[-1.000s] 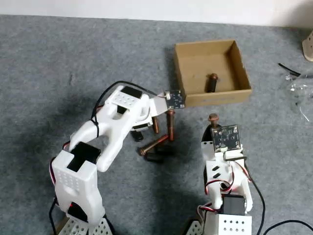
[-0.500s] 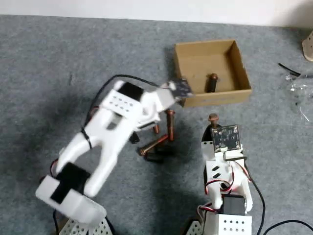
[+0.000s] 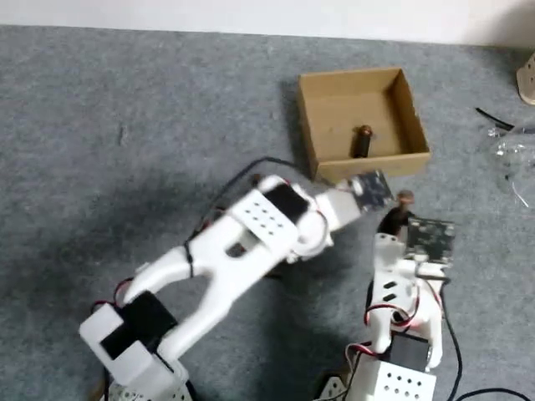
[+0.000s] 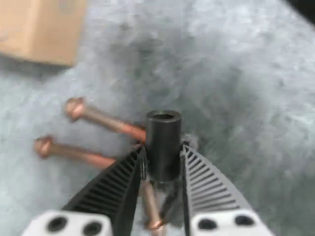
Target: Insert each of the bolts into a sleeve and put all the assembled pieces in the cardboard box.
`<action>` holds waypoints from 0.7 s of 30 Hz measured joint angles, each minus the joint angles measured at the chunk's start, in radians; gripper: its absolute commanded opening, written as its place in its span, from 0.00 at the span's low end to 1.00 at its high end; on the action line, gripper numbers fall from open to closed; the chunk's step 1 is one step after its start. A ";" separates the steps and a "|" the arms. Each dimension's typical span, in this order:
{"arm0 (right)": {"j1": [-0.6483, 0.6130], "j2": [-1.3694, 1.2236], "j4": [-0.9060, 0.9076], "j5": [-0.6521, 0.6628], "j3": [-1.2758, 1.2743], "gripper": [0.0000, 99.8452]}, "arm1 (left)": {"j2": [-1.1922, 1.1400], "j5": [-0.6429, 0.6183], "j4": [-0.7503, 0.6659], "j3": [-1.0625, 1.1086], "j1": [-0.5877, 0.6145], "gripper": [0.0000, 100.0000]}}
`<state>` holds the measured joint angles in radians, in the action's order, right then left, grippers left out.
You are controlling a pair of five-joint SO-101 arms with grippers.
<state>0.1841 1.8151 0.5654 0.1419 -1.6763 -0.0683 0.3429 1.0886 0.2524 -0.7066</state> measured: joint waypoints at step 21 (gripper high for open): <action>0.037 -0.003 -0.008 -0.032 0.000 0.00 | -0.158 -0.018 -0.118 0.034 -0.066 0.18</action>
<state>0.2209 1.8121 0.5577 0.1097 -1.6763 -0.2263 0.3245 0.9705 0.2862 -0.7725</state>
